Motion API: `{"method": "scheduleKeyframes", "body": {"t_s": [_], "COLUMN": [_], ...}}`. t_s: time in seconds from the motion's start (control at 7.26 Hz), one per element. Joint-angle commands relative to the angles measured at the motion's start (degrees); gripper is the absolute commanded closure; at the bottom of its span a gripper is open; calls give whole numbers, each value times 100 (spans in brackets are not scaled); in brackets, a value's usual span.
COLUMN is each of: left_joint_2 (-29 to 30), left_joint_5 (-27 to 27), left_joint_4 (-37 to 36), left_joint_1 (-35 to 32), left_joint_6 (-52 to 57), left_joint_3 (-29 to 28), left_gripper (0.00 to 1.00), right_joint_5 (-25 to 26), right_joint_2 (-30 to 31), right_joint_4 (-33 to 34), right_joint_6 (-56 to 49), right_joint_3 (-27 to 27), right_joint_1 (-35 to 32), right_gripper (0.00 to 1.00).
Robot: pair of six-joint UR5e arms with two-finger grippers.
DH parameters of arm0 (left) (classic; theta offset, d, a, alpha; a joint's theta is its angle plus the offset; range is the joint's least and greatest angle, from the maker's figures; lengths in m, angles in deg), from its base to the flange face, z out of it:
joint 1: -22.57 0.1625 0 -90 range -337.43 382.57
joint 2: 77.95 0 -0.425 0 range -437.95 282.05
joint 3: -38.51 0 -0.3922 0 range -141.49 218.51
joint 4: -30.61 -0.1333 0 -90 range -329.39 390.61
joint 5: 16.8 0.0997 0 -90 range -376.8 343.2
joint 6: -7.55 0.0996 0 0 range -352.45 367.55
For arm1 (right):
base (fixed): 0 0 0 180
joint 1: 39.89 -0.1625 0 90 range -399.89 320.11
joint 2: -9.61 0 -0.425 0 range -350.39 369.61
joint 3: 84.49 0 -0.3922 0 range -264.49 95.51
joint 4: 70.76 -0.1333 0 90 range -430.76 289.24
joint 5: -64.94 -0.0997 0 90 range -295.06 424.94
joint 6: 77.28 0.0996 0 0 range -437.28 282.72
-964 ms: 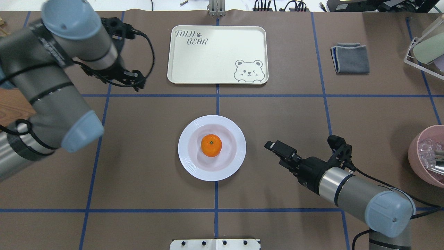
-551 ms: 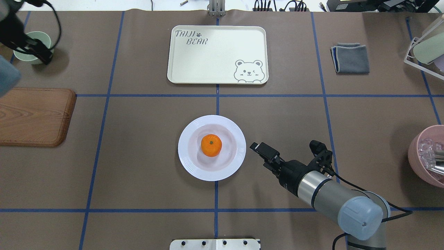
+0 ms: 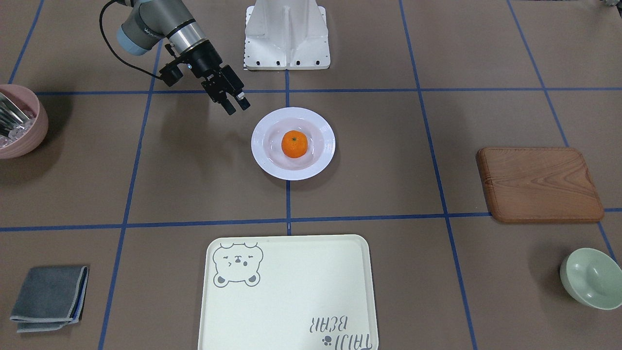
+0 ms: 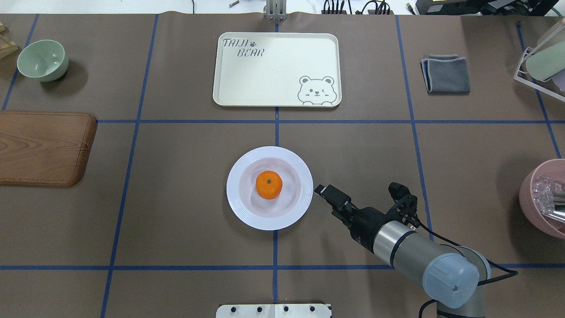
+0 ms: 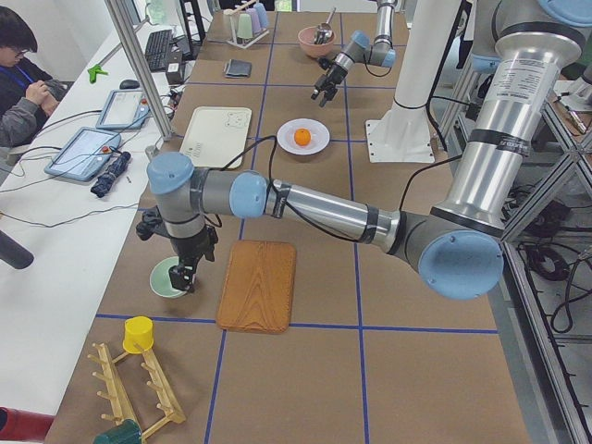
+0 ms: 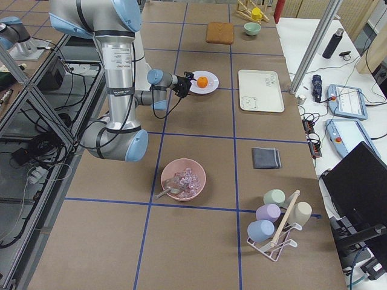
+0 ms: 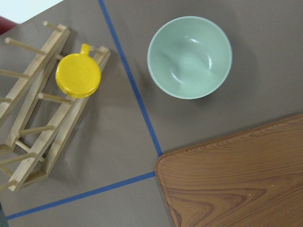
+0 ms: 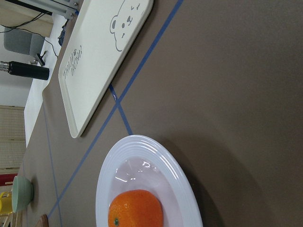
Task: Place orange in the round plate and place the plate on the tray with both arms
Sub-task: 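Grasp the rim of the white plate nearest the right gripper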
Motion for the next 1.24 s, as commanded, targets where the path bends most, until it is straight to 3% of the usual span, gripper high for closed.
{"method": "scheduleKeyframes", "body": {"t_s": [0.0,0.28,0.69,0.96,1.1], "left_joint_2": [-174,-227,-244,-244,-244], "left_joint_5": [-474,-555,-555,-546,-537], "left_joint_4": [162,153,179,188,188], "left_joint_1": [-461,-471,-471,-471,-471], "left_joint_6": [649,732,732,732,732], "left_joint_3": [-580,-565,-521,-512,-495], "left_gripper": [2,2,2,2,2], "right_joint_5": [19,89,387,414,458], "right_joint_2": [-277,-612,-893,-983,-991], "right_joint_4": [9,445,501,501,501], "right_joint_6": [22,476,576,593,593], "right_joint_3": [320,524,840,867,911], "right_joint_1": [3,20,188,214,231], "right_gripper": [2,3,8,34,35]}}
